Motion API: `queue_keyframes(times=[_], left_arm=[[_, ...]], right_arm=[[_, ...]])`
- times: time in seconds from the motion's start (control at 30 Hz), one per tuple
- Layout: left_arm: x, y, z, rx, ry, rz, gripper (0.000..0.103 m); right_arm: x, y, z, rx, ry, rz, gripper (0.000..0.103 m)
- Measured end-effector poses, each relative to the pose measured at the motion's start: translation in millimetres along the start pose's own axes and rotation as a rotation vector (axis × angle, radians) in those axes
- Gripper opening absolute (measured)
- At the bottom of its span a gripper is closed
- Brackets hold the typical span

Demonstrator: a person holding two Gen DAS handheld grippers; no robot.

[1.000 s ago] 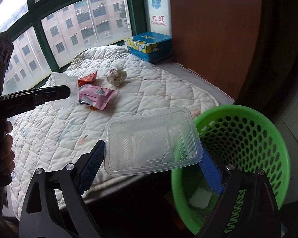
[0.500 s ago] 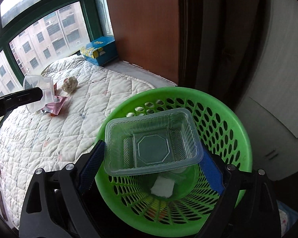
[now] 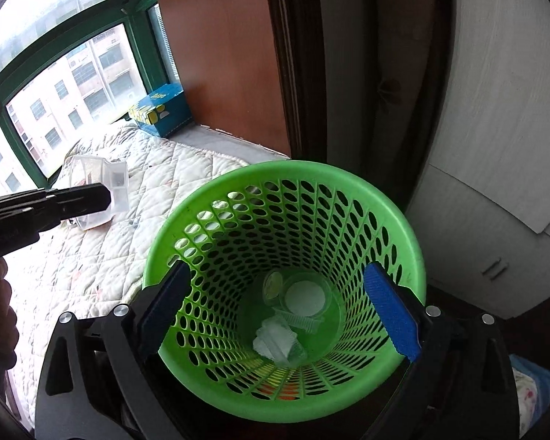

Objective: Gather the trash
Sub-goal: 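Drop the clear lid in the green basket while the left tool drops a clear cup, then move both tools back from the basket over the mattress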

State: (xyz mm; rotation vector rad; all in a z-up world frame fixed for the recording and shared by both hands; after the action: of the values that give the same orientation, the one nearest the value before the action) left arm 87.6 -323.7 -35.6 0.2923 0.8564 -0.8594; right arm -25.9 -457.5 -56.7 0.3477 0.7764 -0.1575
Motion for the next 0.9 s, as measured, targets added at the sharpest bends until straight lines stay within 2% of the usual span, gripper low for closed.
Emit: queue_keyframes(times=[0.43, 0.5, 0.57, 0.6, 0.63, 0.67, 0.83, 0.9], left_arm=[[39.6, -52.2, -7.2, 0.051, 0.092, -0.051, 0.007], [44.3, -57.4, -9.4, 0.055, 0.105, -0.059, 0.014], [47.4, -60.2, -11.5, 0.051, 0.117, -0.069, 0.032], [47.8, -61.0, -12.8, 0.051, 0.115, -0.071, 0.033], [47.7, -61.3, -14.1, 0.052, 0.117, -0.077, 0.038], [46.7, -61.0, -15.3, 0.048, 0.119, -0.082, 0.049], [38.5, -52.8, -20.1, 0.048, 0.108, -0.059, 0.057], [31.1, -44.7, -21.5, 0.044, 0.095, -0.042, 0.057]], right_arm=[[-30.0, -32.4, -1.6, 0.057, -0.062, -0.032, 0.094], [-31.3, -35.1, -2.8, 0.064, -0.066, -0.032, 0.094], [-32.5, -37.6, -4.5, 0.072, -0.069, -0.033, 0.094], [-32.9, -38.6, -5.2, 0.076, -0.069, -0.032, 0.094], [-33.1, -38.8, -5.4, 0.078, -0.068, -0.031, 0.095], [-33.1, -39.0, -5.8, 0.079, -0.068, -0.031, 0.094], [-32.3, -34.3, -4.2, 0.072, -0.065, -0.024, 0.094], [-32.1, -29.5, -3.3, 0.066, -0.068, -0.013, 0.095]])
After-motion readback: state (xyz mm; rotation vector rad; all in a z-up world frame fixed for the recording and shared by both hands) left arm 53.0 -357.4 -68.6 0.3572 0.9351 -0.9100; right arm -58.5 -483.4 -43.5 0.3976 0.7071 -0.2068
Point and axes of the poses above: each gripper's, at about its wrist camera, not at the fingertips, and x roughly the way its jaws point, y to its left, z to its top, the point moved 5 cm from there along x, roughly the way its jaws point, and after that the axes turned 9 degrees about z, right-handed, at the moved point
